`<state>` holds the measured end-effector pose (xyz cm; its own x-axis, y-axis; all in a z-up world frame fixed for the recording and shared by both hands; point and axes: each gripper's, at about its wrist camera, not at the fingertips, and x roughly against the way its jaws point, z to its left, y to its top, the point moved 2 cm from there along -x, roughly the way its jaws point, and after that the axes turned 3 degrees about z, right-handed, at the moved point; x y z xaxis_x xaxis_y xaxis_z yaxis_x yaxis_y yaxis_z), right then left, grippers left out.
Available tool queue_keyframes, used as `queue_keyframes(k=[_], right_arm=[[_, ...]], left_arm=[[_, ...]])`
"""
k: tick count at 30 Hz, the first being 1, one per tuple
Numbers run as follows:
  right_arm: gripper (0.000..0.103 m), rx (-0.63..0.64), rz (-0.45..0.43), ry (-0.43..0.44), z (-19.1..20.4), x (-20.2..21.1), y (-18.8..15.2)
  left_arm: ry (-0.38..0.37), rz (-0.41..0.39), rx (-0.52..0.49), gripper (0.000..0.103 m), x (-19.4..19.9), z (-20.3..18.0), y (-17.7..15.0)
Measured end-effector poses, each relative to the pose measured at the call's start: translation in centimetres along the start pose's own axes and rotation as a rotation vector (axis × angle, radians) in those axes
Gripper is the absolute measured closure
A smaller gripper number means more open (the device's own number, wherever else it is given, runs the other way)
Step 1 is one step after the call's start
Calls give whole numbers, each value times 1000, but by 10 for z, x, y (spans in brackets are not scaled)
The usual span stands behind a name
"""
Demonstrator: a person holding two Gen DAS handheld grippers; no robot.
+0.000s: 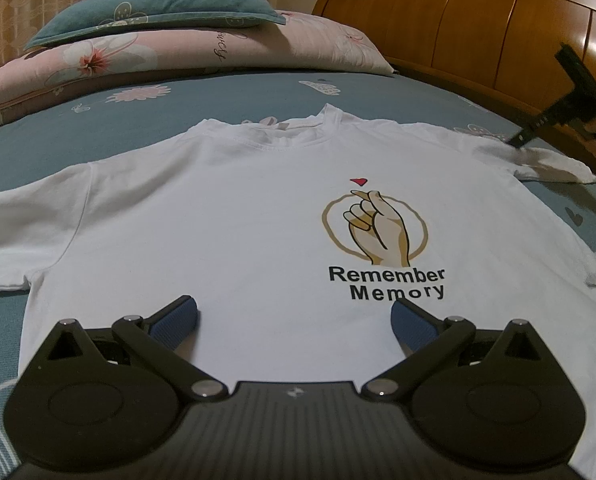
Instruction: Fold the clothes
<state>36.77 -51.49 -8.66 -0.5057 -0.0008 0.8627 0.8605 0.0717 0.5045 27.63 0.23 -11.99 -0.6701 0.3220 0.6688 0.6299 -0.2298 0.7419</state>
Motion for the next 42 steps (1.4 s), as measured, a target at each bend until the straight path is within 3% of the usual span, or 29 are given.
queue_keyframes(k=[4,10,15,18,20,21,22,23,27,29,32,36,37,42], right_arm=[[76,99,40,-43,12,-4,-6],[62,102,-92,-18,6,-1,21],[63,190,-11,-9,12,-28,15],[63,143,-28,39,7,-27,8],[68,127,-27,69,5,-25,4],[78,132,-35,63,7,-24,5],[96,139,-46,53,9,-24,6],[100,147,-57,42,12,-24,6],[101,153,-120,-6,18,-20,14],[101,89,-162,0,10,-19,25],[99,125,-95,-49,17,-40,27],[80,39,-126,-113,16,-32,29],[80,11,-151,-128,15,-25,30],[76,33,-194,-25,46,2,30]], left_arm=[[0,0,0,1,0,0,0],[1,0,0,1,0,0,0],[1,0,-1,1,0,0,0],[2,0,-1,1,0,0,0],[2,0,-2,1,0,0,0],[3,0,-3,1,0,0,0],[3,0,-3,1,-1,-1,0],[3,0,-3,1,-1,0,0],[3,0,-3,1,-1,0,0],[3,0,-3,1,-1,0,0],[2,0,-3,1,-1,0,0],[2,0,-4,1,-1,0,0],[2,0,-4,1,-1,0,0],[3,0,-4,1,-1,-1,0]])
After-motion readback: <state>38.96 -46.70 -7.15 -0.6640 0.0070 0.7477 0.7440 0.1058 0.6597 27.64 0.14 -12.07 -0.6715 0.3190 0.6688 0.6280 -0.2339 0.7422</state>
